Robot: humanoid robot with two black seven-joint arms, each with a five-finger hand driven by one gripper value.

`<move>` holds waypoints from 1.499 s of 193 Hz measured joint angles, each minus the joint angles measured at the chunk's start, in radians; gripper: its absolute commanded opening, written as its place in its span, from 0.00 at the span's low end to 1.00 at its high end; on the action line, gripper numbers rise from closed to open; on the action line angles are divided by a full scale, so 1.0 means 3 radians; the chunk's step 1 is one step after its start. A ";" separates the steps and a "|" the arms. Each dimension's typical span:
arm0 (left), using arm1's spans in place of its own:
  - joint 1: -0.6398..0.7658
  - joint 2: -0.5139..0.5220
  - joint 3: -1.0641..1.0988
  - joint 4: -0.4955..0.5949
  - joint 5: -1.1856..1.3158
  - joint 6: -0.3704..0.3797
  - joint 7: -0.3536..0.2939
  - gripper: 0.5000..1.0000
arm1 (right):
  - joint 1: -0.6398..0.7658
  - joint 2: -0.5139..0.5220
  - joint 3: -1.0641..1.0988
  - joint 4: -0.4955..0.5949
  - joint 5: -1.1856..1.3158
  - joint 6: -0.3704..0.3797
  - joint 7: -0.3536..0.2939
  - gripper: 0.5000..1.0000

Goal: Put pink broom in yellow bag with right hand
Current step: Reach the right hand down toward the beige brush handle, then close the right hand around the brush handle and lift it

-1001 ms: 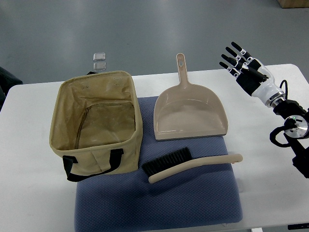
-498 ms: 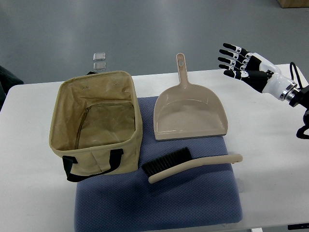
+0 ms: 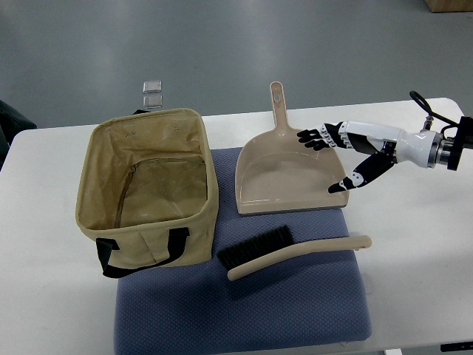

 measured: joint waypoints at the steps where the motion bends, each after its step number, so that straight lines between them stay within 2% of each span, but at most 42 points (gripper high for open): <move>1: 0.0000 0.0000 0.0000 0.0000 0.0000 0.0000 0.0000 1.00 | 0.0006 -0.0010 -0.0014 0.0014 -0.0013 -0.0013 0.0000 0.80; 48: 0.0000 0.0000 0.0000 0.0000 0.0000 0.0000 0.0000 1.00 | 0.0181 -0.0246 -0.0614 0.0480 -0.0539 -0.0579 -0.0113 0.80; 98: 0.0000 0.0000 -0.0001 0.0000 0.0000 0.0000 0.0000 1.00 | 0.0187 -0.0304 -0.0996 0.0676 -0.0790 -0.0950 -0.0252 0.79; 141: 0.0000 0.0000 -0.0001 0.0000 -0.0001 0.0000 0.0000 1.00 | 0.0163 -0.0274 -0.1070 0.0769 -0.0806 -0.1027 -0.0284 0.73; 156: 0.0000 0.0000 -0.0001 0.0000 -0.0001 0.0000 0.0000 1.00 | 0.0158 -0.0258 -0.1105 0.0777 -0.0806 -0.1048 -0.0323 0.68; 199: 0.0000 0.0000 -0.0001 0.0000 -0.0001 0.0000 0.0000 1.00 | 0.0139 -0.0131 -0.1183 0.0781 -0.0802 -0.1094 -0.0394 0.63; 270: -0.0001 0.0000 0.0000 0.0000 -0.0001 0.0000 0.0000 1.00 | 0.0131 -0.0025 -0.1395 0.0778 -0.0890 -0.1436 -0.0551 0.60; 289: 0.0000 0.0000 -0.0001 0.0000 -0.0001 0.0000 0.0000 1.00 | 0.0133 -0.0021 -0.1412 0.0772 -0.0993 -0.1532 -0.0622 0.56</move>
